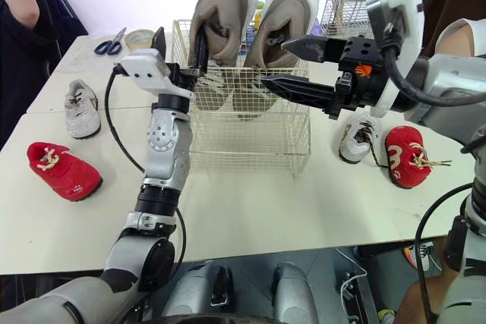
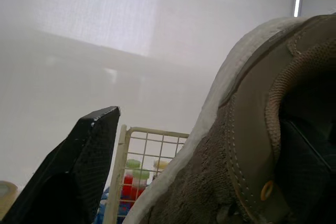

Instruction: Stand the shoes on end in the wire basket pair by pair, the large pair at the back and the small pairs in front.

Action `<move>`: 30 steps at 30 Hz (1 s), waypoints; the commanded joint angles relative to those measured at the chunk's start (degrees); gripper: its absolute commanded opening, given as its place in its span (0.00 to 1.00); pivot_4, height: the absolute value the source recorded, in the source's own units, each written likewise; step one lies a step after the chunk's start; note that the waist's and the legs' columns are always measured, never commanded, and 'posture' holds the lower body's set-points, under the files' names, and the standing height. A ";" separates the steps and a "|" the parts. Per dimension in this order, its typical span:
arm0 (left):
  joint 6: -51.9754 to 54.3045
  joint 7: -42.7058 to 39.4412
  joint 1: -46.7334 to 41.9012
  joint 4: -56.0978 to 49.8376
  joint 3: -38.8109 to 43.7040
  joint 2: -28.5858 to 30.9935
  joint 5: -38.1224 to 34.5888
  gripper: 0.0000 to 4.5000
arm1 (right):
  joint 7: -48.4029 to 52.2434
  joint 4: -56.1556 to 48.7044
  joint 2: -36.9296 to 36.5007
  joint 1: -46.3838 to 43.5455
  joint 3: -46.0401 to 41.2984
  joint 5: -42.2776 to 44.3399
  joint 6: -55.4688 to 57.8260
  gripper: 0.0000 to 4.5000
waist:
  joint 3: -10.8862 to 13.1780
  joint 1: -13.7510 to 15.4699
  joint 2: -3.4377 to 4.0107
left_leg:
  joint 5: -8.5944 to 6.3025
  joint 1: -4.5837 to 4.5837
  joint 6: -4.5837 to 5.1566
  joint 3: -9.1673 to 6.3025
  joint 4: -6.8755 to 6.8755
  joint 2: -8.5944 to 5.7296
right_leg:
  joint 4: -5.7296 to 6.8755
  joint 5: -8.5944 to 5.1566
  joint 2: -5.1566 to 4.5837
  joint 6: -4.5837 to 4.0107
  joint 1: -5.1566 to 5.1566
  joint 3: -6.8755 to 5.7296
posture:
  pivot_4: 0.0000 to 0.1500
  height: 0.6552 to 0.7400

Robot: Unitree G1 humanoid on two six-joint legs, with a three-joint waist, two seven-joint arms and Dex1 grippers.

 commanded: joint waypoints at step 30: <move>61.75 -20.67 9.59 -31.88 16.71 39.04 -48.46 0.97 | 7.60 5.07 3.58 -6.00 1.66 -3.74 -2.36 0.79 | 0.36 0.13 -0.31 | 0.06 -0.09 -0.16 -0.01 -0.02 -0.03 | -0.05 -0.04 0.01 -0.04 -0.06 0.02 | 1.00 1.00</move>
